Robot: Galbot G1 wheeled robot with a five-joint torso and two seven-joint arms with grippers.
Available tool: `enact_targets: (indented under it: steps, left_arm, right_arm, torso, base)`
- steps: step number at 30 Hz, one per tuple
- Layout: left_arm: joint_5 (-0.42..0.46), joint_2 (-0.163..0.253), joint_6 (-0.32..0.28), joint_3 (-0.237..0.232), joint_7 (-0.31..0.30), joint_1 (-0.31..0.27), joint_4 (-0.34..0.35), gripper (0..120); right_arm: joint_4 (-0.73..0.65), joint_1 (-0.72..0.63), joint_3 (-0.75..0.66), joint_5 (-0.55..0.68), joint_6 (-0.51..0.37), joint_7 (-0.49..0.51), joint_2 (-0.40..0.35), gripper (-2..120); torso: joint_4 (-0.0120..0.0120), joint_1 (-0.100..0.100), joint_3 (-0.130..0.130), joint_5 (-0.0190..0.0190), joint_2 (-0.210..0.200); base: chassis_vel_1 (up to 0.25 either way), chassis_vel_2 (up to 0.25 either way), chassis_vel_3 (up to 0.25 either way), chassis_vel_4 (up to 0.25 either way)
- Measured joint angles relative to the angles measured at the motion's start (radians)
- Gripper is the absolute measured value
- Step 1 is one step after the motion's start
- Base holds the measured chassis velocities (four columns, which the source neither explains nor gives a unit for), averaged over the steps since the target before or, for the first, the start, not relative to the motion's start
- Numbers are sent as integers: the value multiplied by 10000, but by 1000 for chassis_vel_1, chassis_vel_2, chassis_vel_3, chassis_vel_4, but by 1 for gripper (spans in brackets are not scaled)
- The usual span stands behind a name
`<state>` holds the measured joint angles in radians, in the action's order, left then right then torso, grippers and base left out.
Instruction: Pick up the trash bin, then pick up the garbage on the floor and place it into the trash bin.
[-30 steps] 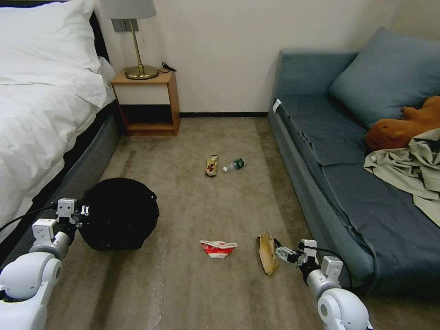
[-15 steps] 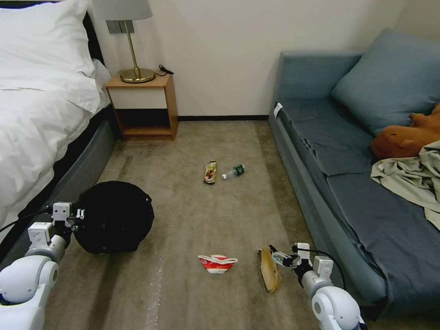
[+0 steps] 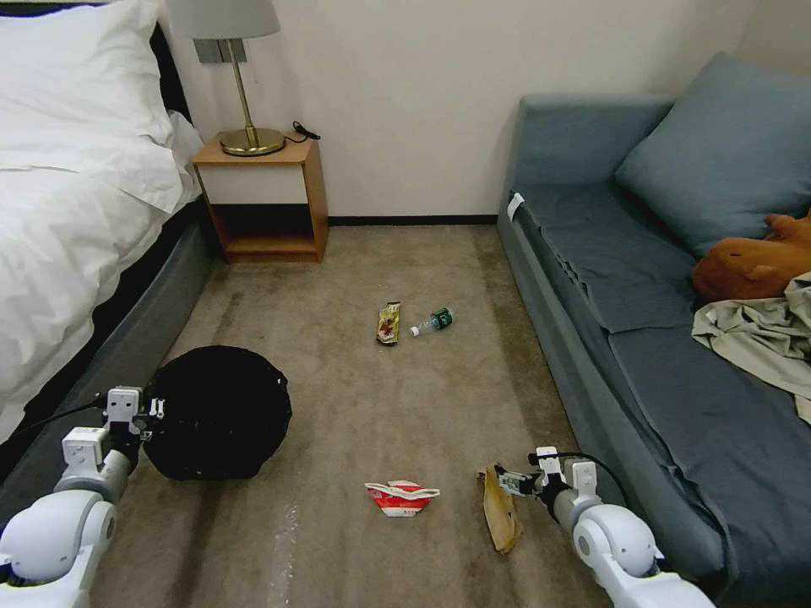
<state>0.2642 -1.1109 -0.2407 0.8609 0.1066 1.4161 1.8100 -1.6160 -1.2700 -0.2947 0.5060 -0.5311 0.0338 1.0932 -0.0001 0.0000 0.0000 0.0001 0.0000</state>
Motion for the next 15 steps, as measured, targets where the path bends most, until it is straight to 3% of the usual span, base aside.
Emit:
enact_targets:
  steps: [4,15]
  left_arm:
    - [-166,-305,179,45,-2,146,-96,4]
    - [-593,-975,427,104,-53,625,64,4]
  right_arm:
    - [614,560,930,48,-63,-42,-180,100]
    - [2249,1668,2184,-305,162,-193,431,100]
  torso:
    - [0,0,0,0,0]
    - [0,0,0,-1,0]
  base:
    - [0,0,0,0]
    - [0,0,0,0]
